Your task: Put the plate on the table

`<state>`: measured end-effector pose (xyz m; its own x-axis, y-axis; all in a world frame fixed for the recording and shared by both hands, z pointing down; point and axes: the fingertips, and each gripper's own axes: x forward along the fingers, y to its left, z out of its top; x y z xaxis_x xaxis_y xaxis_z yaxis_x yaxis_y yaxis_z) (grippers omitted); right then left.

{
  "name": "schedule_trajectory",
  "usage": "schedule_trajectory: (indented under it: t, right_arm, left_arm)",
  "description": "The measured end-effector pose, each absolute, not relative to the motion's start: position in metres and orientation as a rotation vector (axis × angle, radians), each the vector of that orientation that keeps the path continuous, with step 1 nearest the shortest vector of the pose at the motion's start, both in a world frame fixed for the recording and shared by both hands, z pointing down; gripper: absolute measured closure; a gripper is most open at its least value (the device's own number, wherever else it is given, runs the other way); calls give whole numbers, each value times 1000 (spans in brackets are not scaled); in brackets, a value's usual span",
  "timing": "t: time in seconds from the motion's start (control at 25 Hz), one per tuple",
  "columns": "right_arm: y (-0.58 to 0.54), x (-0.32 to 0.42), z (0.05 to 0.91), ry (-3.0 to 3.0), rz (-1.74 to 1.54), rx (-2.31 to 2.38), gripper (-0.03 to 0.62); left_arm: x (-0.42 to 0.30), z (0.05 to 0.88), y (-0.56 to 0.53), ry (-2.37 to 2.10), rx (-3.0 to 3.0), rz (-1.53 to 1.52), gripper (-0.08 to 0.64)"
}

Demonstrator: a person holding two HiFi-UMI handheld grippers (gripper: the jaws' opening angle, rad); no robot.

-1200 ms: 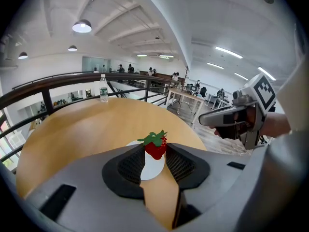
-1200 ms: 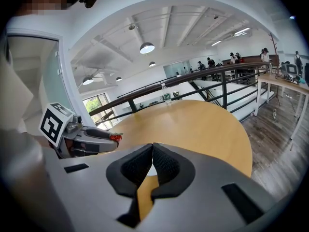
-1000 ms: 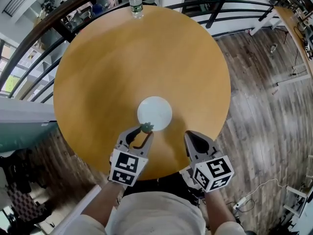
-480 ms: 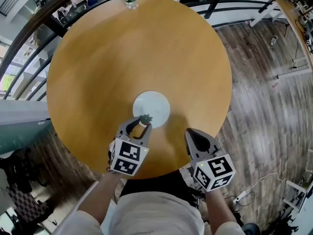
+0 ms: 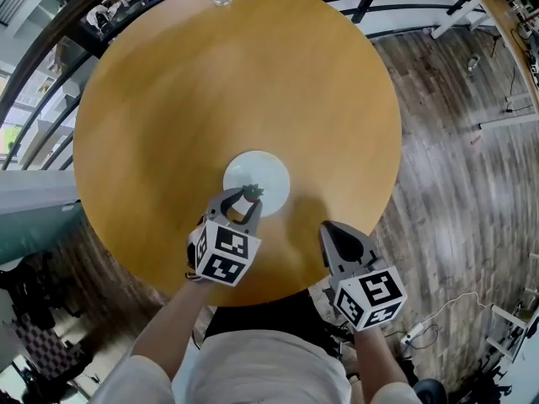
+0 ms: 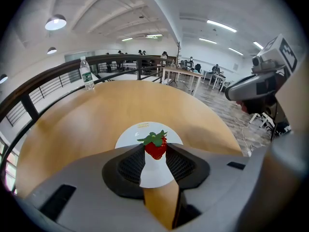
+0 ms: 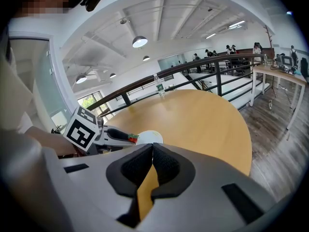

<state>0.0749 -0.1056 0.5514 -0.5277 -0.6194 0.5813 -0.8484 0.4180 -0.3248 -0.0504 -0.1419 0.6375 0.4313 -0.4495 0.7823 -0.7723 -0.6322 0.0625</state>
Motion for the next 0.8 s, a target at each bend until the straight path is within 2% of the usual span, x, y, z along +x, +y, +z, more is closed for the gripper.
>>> schedule_trajectory:
  t: [0.8]
  right_arm:
    - [-115,83,571,-2283,885,1253,568]
  left_arm:
    - [-47,683,-161,-986,2228,1244,410]
